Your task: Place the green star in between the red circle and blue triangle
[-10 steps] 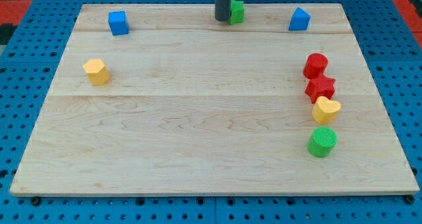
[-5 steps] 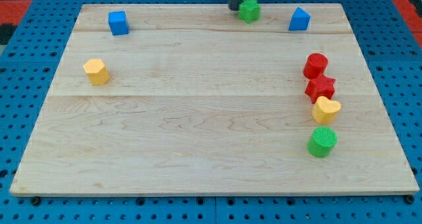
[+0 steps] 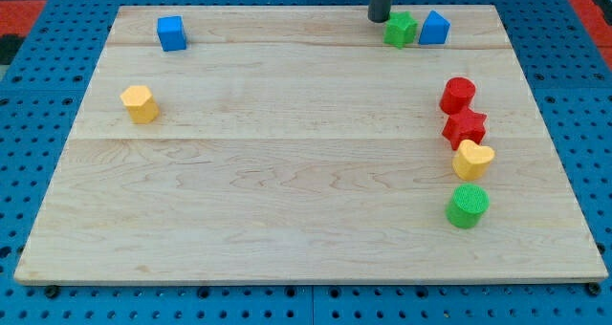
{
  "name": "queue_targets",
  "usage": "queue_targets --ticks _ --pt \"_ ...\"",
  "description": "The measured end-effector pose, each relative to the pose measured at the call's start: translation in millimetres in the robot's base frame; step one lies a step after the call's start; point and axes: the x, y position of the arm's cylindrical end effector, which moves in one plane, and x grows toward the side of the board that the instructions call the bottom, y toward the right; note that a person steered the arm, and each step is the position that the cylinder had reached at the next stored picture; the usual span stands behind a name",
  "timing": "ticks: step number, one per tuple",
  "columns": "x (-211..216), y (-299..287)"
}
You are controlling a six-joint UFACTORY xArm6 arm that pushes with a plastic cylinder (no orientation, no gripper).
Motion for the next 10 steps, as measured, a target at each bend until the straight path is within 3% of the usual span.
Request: queue_targets --ticks 3,4,5,8,9,10 --pt "62 20" --pt "51 8" --pt "40 45" --pt "87 68" --pt "65 -3" --pt "80 -119"
